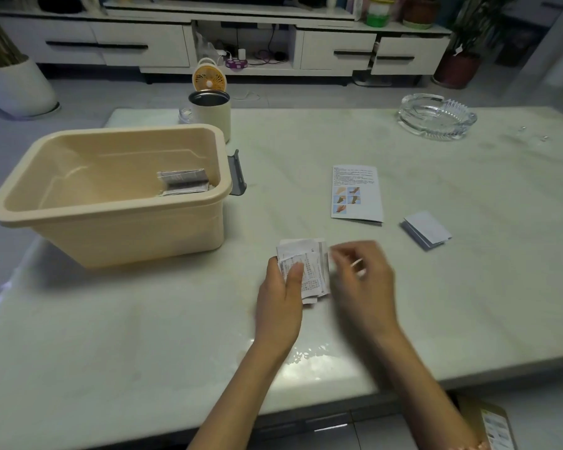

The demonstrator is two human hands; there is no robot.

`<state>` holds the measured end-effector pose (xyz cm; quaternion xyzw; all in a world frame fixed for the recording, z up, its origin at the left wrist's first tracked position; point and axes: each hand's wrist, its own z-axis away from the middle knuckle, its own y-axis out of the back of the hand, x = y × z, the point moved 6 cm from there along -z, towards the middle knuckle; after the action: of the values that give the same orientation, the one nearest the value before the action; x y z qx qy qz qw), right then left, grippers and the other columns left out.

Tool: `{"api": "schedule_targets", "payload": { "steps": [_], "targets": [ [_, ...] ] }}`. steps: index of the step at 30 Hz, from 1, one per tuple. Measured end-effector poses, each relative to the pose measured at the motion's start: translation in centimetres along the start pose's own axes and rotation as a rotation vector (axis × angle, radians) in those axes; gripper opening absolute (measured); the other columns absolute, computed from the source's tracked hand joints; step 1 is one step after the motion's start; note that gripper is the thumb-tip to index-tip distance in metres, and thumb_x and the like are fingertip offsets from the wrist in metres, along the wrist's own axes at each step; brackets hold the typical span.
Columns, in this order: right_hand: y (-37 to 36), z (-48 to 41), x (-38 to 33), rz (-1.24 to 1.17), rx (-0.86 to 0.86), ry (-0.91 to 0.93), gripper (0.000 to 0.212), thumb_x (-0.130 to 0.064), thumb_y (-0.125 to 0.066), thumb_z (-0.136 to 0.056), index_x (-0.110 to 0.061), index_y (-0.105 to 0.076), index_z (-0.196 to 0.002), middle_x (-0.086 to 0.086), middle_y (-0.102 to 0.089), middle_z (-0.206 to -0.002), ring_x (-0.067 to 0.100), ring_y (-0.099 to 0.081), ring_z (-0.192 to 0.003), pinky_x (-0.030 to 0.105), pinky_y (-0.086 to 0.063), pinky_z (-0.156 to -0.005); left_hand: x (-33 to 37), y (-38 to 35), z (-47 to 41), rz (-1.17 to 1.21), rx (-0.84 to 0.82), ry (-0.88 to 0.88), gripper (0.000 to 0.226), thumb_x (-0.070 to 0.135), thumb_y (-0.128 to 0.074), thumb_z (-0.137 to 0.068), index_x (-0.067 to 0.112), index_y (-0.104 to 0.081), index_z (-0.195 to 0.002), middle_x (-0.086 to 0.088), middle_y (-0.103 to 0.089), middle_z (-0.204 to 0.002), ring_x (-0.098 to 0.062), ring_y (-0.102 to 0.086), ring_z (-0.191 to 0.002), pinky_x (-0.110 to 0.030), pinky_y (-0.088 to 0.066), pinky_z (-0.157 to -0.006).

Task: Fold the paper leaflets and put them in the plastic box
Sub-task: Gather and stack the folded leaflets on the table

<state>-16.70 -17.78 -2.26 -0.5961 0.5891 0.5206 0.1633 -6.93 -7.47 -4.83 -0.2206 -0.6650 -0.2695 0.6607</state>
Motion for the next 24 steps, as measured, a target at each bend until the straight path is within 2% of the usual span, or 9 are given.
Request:
{"api": "schedule_targets", "payload": {
  "steps": [2, 4, 7, 9, 14, 17, 20, 23, 24],
  "targets": [
    [4.4, -3.3, 2.4, 0.113, 0.180, -0.038, 0.013, -0.006, -0.059, -0.085, -0.010, -0.067, -0.095, 0.007, -0.060, -0.093, 0.027, -0.057, -0.089, 0.026, -0.042, -0.079, 0.3, 0.0, 0.2, 0.020, -0.003, 0.000, 0.012, 0.018, -0.043, -0.098, 0.025, -0.046, -0.089, 0.014, -0.056, -0.084, 0.019, -0.057, -0.063, -0.004, -0.042, -0.052],
    [8.3, -6.4, 5.1, 0.340, 0.273, -0.176, 0.028, -0.016, -0.057, -0.088, -0.006, -0.061, -0.114, 0.017, -0.058, -0.111, 0.038, -0.052, -0.105, 0.039, -0.038, -0.090, 0.4, -0.1, 0.3, 0.036, -0.007, -0.005, 0.008, 0.018, -0.043, -0.098, 0.021, -0.048, -0.092, 0.013, -0.057, -0.083, 0.018, -0.058, -0.063, -0.004, -0.042, -0.051],
    [9.7, -8.8, 9.7, 0.685, -0.028, -0.501, 0.064, -0.039, -0.060, -0.088, -0.004, -0.039, -0.137, 0.024, -0.042, -0.136, 0.041, -0.035, -0.127, 0.045, -0.029, -0.103, 0.3, 0.0, 0.3, 0.048, -0.007, -0.006, 0.010, 0.019, -0.044, -0.097, 0.023, -0.048, -0.089, 0.013, -0.058, -0.084, 0.018, -0.058, -0.063, -0.005, -0.042, -0.051],
    [9.5, -9.0, 11.0, 0.774, -0.140, -0.550, 0.065, -0.046, -0.062, -0.084, -0.006, -0.046, -0.133, 0.023, -0.042, -0.135, 0.040, -0.035, -0.126, 0.044, -0.032, -0.101, 0.2, 0.0, 0.3, 0.057, -0.004, -0.005, 0.008, 0.019, -0.045, -0.097, 0.021, -0.050, -0.091, 0.013, -0.058, -0.085, 0.018, -0.058, -0.064, -0.004, -0.042, -0.051],
    [10.2, -9.4, 12.2, 0.448, -0.084, -0.647, 0.060, -0.027, -0.075, -0.078, -0.001, -0.049, -0.125, 0.016, -0.053, -0.126, 0.033, -0.052, -0.112, 0.036, -0.042, -0.084, 0.1, 0.0, 0.2, 0.064, 0.007, -0.005, 0.010, 0.021, -0.045, -0.097, 0.023, -0.052, -0.090, 0.012, -0.061, -0.087, 0.016, -0.059, -0.065, -0.005, -0.042, -0.052],
    [9.9, -9.4, 11.2, 0.418, -0.118, -0.568, 0.032, -0.019, -0.071, -0.079, 0.002, -0.059, -0.100, 0.017, -0.060, -0.092, 0.029, -0.054, -0.080, 0.030, -0.034, -0.057, -0.3, 0.2, 0.1, 0.048, 0.028, -0.007, 0.012, 0.024, -0.046, -0.096, 0.029, -0.051, -0.087, 0.014, -0.062, -0.088, 0.012, -0.061, -0.069, -0.005, -0.042, -0.055],
    [9.6, -8.4, 9.2, 0.362, -0.054, -0.443, 0.023, -0.024, -0.059, -0.080, -0.003, -0.055, -0.072, 0.011, -0.051, -0.066, 0.026, -0.046, -0.066, 0.029, -0.030, -0.052, -0.5, 0.4, 0.0, 0.030, 0.044, -0.005, 0.011, 0.027, -0.046, -0.096, 0.029, -0.051, -0.086, 0.014, -0.063, -0.089, 0.004, -0.062, -0.072, -0.006, -0.043, -0.057],
    [7.3, -6.1, 5.2, 0.063, -0.073, -0.346, 0.004, -0.014, -0.060, -0.086, -0.013, -0.057, -0.089, 0.005, -0.058, -0.072, 0.016, -0.052, -0.057, 0.024, -0.040, -0.048, -0.6, 0.3, -0.1, 0.055, 0.052, 0.006, 0.012, 0.027, -0.046, -0.096, 0.028, -0.051, -0.086, 0.012, -0.063, -0.088, 0.009, -0.062, -0.069, -0.006, -0.043, -0.056],
    [5.6, -4.6, 3.6, -0.094, -0.114, -0.349, 0.011, -0.009, -0.058, -0.089, -0.017, -0.055, -0.095, 0.005, -0.061, -0.075, 0.009, -0.055, -0.053, 0.018, -0.042, -0.047, -0.7, 0.4, -0.1, 0.054, 0.056, 0.011, 0.012, 0.027, -0.045, -0.096, 0.028, -0.051, -0.086, 0.011, -0.064, -0.089, 0.007, -0.062, -0.071, -0.006, -0.044, -0.058]
  ]
}}
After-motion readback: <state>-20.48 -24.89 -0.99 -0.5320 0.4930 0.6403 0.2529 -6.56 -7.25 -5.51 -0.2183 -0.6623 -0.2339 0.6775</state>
